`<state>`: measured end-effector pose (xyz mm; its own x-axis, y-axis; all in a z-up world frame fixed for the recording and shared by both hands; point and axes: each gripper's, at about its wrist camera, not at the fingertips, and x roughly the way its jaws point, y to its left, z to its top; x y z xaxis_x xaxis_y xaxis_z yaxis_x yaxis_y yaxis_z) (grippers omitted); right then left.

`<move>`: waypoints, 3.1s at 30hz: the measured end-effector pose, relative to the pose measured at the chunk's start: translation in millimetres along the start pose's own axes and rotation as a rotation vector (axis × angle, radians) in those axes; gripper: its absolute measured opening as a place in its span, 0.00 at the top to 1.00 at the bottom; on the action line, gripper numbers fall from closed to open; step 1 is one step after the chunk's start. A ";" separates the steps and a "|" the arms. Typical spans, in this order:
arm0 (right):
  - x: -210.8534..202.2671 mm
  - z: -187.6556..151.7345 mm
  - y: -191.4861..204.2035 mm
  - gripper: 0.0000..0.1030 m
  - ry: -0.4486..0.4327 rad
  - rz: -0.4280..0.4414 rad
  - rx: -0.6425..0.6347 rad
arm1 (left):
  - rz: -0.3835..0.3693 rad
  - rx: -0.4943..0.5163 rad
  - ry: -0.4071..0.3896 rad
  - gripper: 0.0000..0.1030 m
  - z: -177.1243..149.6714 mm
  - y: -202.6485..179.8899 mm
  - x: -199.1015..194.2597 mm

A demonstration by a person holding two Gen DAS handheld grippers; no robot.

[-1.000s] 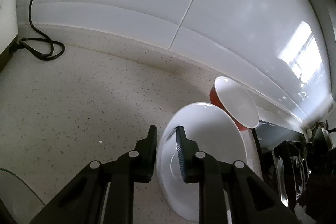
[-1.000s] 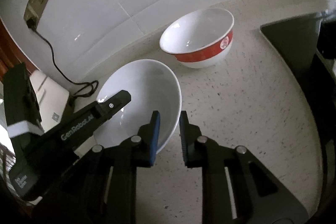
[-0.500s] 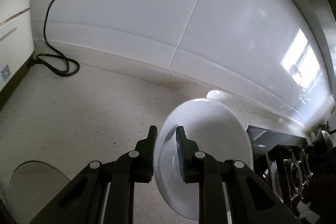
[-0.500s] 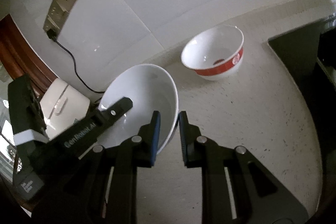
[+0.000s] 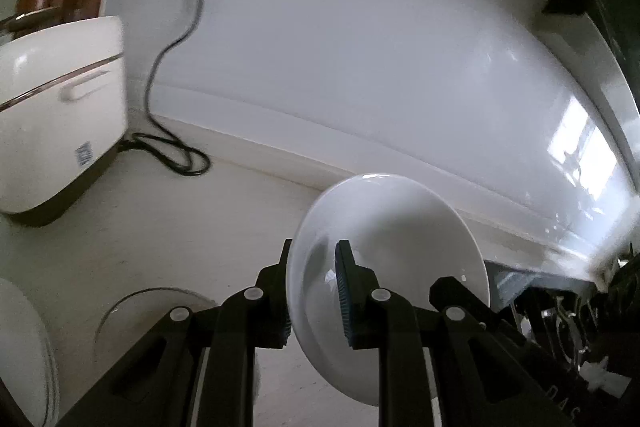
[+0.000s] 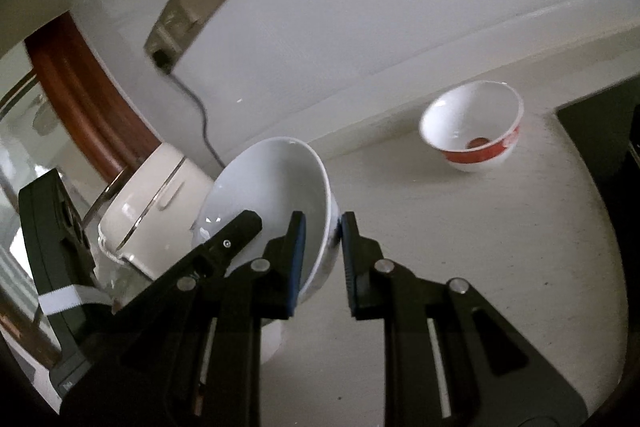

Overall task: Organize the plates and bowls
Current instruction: 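Carry the floral bowl with both grippers into the large white bowl by the cooker, then open both grippers and release the floral bowl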

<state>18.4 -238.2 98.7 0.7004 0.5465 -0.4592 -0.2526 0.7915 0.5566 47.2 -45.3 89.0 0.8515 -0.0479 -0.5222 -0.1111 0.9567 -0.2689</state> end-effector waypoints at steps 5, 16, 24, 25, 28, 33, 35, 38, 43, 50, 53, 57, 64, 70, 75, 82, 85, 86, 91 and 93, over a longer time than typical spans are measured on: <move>5.4 -10.1 21.7 0.79 0.021 0.022 -0.052 | 0.031 -0.042 -0.039 0.82 -6.4 16.8 -18.2; 15.8 -24.9 45.3 0.79 0.049 0.065 -0.106 | 0.076 -0.083 -0.127 0.80 -10.7 34.2 -42.5; 26.6 -33.0 51.1 0.79 0.100 0.113 -0.105 | 0.104 -0.140 -0.071 0.74 -14.3 57.5 -39.4; 29.8 -35.2 51.6 0.79 0.113 0.121 -0.101 | 0.107 -0.145 -0.065 0.74 -14.9 60.0 -38.8; 38.0 -41.4 54.5 0.79 0.144 0.121 -0.109 | 0.124 -0.164 -0.044 0.74 -17.3 68.3 -38.0; 50.7 -50.2 58.1 0.79 0.189 0.125 -0.112 | 0.138 -0.193 -0.003 0.73 -21.4 79.7 -31.7; 55.1 -53.1 57.5 0.79 0.206 0.122 -0.109 | 0.144 -0.194 0.012 0.71 -22.4 81.8 -28.0; 62.3 -56.7 58.5 0.79 0.232 0.115 -0.110 | 0.155 -0.193 0.028 0.68 -23.2 83.1 -24.0; 69.7 -62.7 62.5 0.79 0.270 0.085 -0.130 | 0.166 -0.194 0.073 0.64 -25.7 84.9 -14.8; 68.9 -63.6 61.7 0.78 0.271 0.051 -0.144 | 0.168 -0.194 0.097 0.63 -28.1 85.0 -11.0; 69.0 -65.4 68.3 0.76 0.266 0.028 -0.191 | 0.164 -0.197 0.096 0.63 -27.9 85.9 -10.6; 68.7 -65.3 68.2 0.75 0.262 0.023 -0.200 | 0.159 -0.203 0.097 0.63 -27.7 85.9 -11.0; 68.4 -65.2 66.0 0.69 0.260 0.032 -0.200 | 0.171 -0.199 0.087 0.63 -27.5 85.0 -13.4; 70.2 -65.5 66.3 0.69 0.260 0.030 -0.203 | 0.169 -0.200 0.087 0.62 -27.6 84.8 -12.8; 69.5 -64.5 65.8 0.69 0.262 0.038 -0.185 | 0.163 -0.205 0.088 0.59 -27.1 86.3 -13.2; 67.7 -66.3 71.3 0.63 0.253 0.031 -0.213 | 0.165 -0.213 0.084 0.59 -26.4 86.2 -15.0; 64.5 -65.8 74.5 0.62 0.235 0.020 -0.231 | 0.192 -0.225 0.071 0.48 -26.0 87.7 -18.3; 62.4 -65.3 76.3 0.62 0.222 0.016 -0.244 | 0.189 -0.228 0.061 0.47 -25.8 88.1 -19.8; 57.6 -63.1 81.1 0.61 0.192 -0.001 -0.285 | 0.191 -0.223 0.051 0.47 -26.7 86.6 -20.5; 59.0 -62.0 78.1 0.58 0.204 0.014 -0.267 | 0.198 -0.221 0.041 0.46 -27.0 85.7 -21.3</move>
<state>-1.4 -127.2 72.1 0.5543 0.5802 -0.5968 -0.4461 0.8124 0.3755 5.7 29.9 55.2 0.7814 0.1177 -0.6128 -0.3857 0.8631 -0.3261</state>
